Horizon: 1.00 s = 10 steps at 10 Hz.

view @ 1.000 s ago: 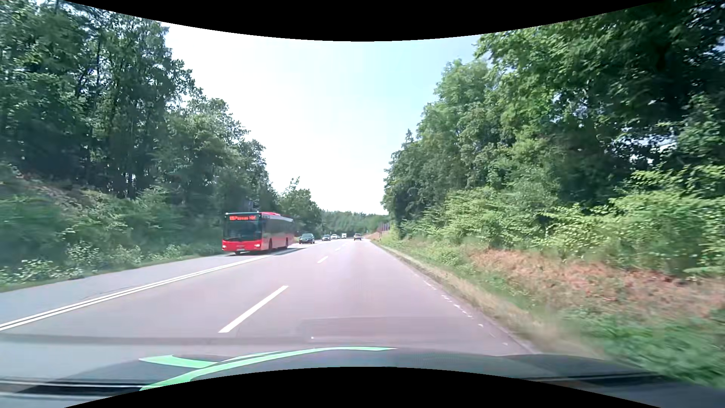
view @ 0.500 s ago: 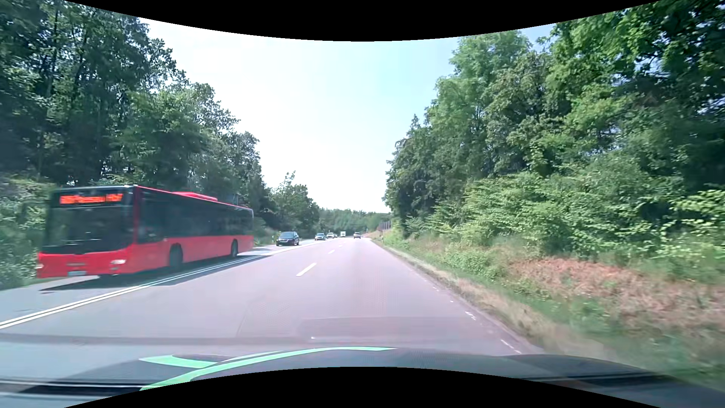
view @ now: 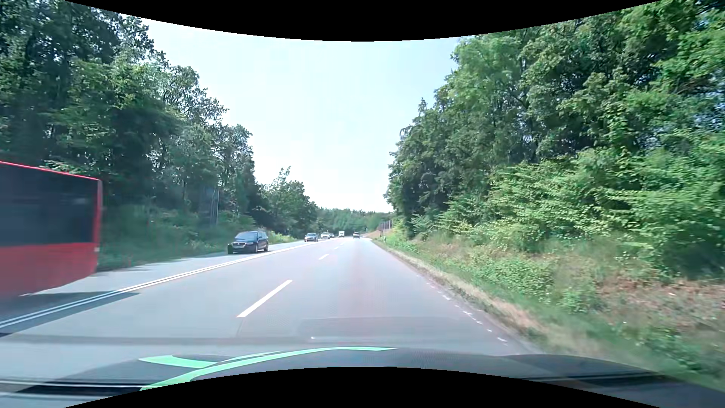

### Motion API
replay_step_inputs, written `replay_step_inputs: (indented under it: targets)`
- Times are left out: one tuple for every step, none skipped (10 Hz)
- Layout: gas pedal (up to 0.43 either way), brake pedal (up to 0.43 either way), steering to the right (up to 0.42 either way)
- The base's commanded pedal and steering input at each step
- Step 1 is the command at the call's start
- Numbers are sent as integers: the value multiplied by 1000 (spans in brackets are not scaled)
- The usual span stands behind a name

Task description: Follow the waypoints while adhering to traffic rules and regulations

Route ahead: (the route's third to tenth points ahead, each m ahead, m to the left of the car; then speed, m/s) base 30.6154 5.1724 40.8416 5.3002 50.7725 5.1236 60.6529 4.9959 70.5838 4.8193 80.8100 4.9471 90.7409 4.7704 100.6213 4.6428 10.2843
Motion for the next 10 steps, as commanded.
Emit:
replay_step_inputs:
  targets:
    - [0, 0, 4]
    - [0, 0, 4]
    - [0, 0, 3]
    - [0, 0, 1]
    - [0, 0, 0]
    - [0, 0, -2]
    - [0, 0, -2]
    - [0, 0, -2]
    - [0, 0, -3]
    - [0, 0, -2]
